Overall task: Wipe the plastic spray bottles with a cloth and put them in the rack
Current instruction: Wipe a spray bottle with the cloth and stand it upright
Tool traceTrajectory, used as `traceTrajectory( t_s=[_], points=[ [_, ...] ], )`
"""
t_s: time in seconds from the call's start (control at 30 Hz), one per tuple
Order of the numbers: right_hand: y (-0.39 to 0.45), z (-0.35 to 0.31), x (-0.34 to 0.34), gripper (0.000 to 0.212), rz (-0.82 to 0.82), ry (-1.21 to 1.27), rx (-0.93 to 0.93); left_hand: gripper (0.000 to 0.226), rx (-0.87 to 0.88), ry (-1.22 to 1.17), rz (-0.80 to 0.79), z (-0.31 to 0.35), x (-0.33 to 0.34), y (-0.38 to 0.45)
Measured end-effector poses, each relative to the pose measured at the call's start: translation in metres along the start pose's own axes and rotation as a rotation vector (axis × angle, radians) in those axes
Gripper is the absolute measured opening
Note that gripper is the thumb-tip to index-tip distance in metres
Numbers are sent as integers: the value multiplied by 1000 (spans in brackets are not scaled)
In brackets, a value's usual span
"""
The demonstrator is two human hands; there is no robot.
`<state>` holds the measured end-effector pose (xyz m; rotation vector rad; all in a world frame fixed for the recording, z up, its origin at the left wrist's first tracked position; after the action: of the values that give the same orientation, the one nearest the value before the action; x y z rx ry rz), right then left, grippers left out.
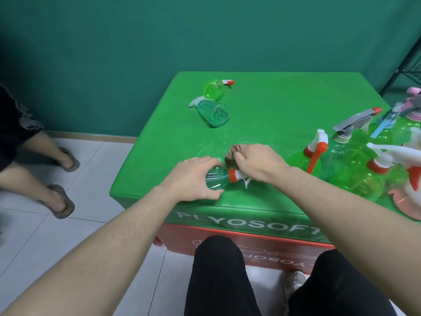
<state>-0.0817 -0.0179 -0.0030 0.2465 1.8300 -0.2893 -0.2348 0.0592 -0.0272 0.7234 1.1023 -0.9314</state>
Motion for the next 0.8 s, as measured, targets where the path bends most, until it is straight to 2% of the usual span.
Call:
traceTrajectory(
  t_s=[0.23,0.47,0.57,0.67,0.8],
  points=[
    [13,8,7,47,47,88,50,70,-14,-31,19,-2,0,2],
    [3,6,5,45,166,158,109,70,-43,-53,19,-1,-2,-1],
    [-2,3,1,52,224,305,150,70,-57,-69,39,-1,-4,-4],
    [-7,2,-7,53,299,568,208,67,-65,-96,69,-5,-5,-10],
    [-16,-1,-18,47,349,740,282,66,-194,-234,174,-15,-10,-15]
  ],
)
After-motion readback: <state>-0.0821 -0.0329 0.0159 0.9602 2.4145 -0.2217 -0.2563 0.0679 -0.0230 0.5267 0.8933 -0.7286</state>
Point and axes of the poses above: each hand's wrist, its own y-axis towards the middle knuckle, its own x-axis out of the palm, z = x × y, the point moved 4 cm from there along y, towards the middle knuckle, and after that the axes turned 2 degrees about -y, right-handed, at the moved point
